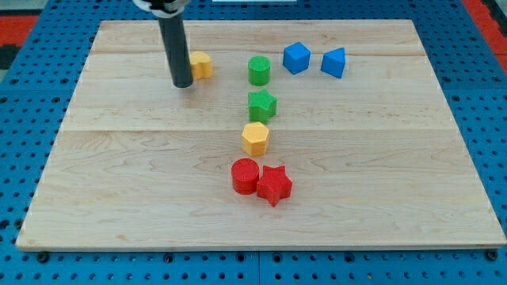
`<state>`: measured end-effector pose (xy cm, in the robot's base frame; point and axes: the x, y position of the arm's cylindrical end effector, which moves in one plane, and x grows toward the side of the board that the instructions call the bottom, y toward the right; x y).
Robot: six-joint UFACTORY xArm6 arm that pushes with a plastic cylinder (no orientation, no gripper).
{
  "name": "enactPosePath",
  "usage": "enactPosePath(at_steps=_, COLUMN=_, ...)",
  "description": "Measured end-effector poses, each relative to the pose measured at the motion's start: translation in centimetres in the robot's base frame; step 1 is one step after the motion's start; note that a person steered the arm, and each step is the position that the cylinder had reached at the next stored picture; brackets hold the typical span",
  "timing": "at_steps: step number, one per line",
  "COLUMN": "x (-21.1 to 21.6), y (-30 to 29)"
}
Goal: Move the yellow heart above the green circle
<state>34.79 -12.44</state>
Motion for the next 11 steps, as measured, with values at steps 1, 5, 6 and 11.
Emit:
enactPosePath(at_steps=1, x=-0.4, y=-0.1)
enactPosePath(at_steps=5, x=-4.9, y=8.4)
enactPosePath(at_steps=6, x=-5.0, y=8.4)
enactPosePath(at_steps=11, x=-7.0, y=9.3)
